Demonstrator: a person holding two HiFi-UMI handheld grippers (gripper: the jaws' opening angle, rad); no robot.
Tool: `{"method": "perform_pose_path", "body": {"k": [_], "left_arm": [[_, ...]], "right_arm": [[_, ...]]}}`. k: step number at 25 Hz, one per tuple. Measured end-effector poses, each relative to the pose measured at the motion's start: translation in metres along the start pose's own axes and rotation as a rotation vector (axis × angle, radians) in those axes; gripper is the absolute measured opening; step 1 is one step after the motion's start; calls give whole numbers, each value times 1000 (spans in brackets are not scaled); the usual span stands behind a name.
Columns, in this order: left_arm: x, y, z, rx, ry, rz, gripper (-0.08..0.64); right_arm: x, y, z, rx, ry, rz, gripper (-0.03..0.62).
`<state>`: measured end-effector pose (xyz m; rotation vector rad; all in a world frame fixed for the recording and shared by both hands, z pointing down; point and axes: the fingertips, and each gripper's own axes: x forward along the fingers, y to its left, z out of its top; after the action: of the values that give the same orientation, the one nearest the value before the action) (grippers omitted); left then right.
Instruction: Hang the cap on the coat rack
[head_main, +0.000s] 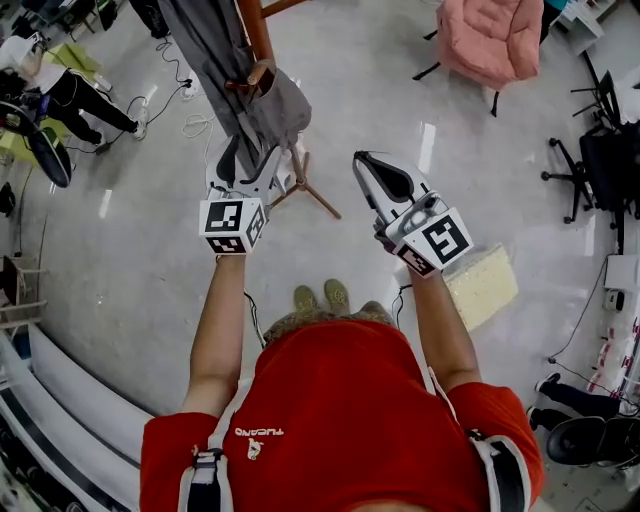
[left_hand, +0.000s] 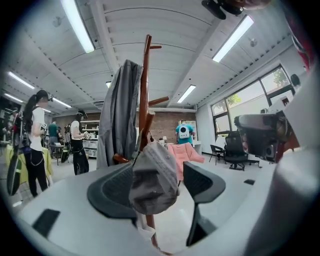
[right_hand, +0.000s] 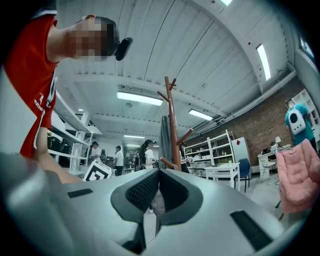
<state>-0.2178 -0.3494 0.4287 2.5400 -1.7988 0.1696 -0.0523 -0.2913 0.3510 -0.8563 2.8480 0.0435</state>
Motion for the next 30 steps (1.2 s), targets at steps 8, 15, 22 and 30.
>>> {"method": "perform_pose_path", "body": {"k": [8, 15, 22, 30], "left_arm": [[-40, -28, 69, -34, -139, -98, 307], [-76, -46, 126, -67, -256, -146, 207], [-111, -52, 153, -71, -326, -143, 23], [-123, -56, 159, -55, -336, -123, 8]], "right_arm": [[19, 7, 23, -10, -56, 49, 23], [30, 24, 56, -34, -127, 112, 23], [32, 55, 79, -38, -181, 155, 23], [33, 66, 77, -48, -153, 173, 23]]}}
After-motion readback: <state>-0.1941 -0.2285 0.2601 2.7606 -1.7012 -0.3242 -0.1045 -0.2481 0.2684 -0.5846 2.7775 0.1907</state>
